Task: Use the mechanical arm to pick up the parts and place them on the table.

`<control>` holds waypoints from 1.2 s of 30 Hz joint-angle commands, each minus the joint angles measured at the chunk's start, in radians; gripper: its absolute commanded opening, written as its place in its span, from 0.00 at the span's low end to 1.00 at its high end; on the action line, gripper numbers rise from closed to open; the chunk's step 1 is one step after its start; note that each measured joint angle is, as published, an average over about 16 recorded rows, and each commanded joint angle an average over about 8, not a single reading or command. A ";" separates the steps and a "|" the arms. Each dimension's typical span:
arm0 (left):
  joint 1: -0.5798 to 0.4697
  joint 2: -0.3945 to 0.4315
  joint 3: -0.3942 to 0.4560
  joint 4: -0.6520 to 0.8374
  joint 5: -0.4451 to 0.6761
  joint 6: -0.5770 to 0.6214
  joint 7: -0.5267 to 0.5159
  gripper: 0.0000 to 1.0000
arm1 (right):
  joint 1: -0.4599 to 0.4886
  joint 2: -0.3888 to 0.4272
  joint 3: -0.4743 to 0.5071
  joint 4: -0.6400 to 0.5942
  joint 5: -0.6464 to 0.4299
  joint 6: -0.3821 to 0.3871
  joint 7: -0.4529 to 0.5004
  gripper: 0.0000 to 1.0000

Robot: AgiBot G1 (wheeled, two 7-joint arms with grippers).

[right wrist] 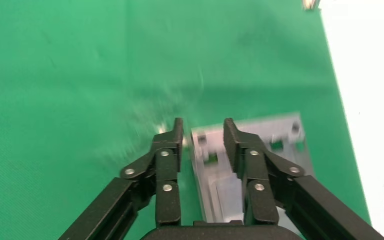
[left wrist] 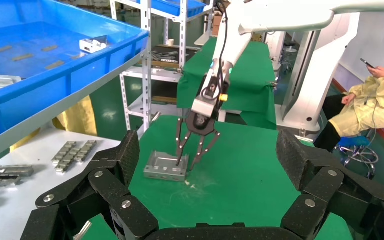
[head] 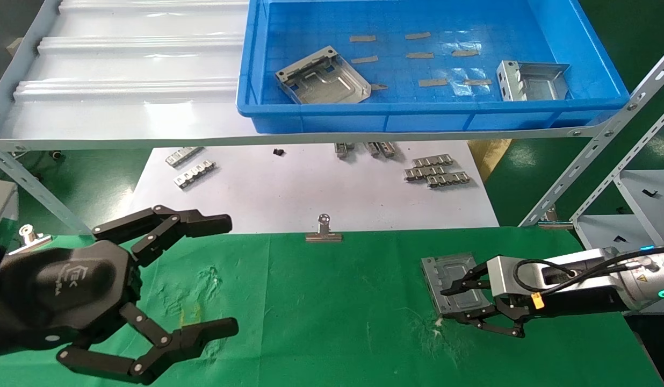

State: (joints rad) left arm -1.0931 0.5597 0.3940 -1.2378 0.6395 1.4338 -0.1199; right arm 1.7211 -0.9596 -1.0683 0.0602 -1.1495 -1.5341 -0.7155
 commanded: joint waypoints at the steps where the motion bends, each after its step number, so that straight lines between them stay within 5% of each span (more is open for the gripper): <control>1: 0.000 0.000 0.000 0.000 0.000 0.000 0.000 1.00 | 0.013 0.007 0.011 -0.010 0.017 -0.042 0.014 1.00; 10: 0.000 0.000 0.000 0.000 0.000 0.000 0.000 1.00 | -0.011 0.049 0.092 0.002 0.151 -0.063 0.126 1.00; 22: 0.000 0.000 0.000 0.000 0.000 0.000 0.000 1.00 | -0.024 0.054 0.103 0.022 0.157 -0.060 0.135 1.00; 36: 0.000 0.000 0.000 0.000 0.000 0.000 0.000 1.00 | -0.155 0.116 0.248 0.275 0.213 -0.039 0.297 1.00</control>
State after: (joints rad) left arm -1.0929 0.5596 0.3940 -1.2376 0.6394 1.4335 -0.1199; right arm 1.5662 -0.8433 -0.8208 0.3350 -0.9370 -1.5733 -0.4190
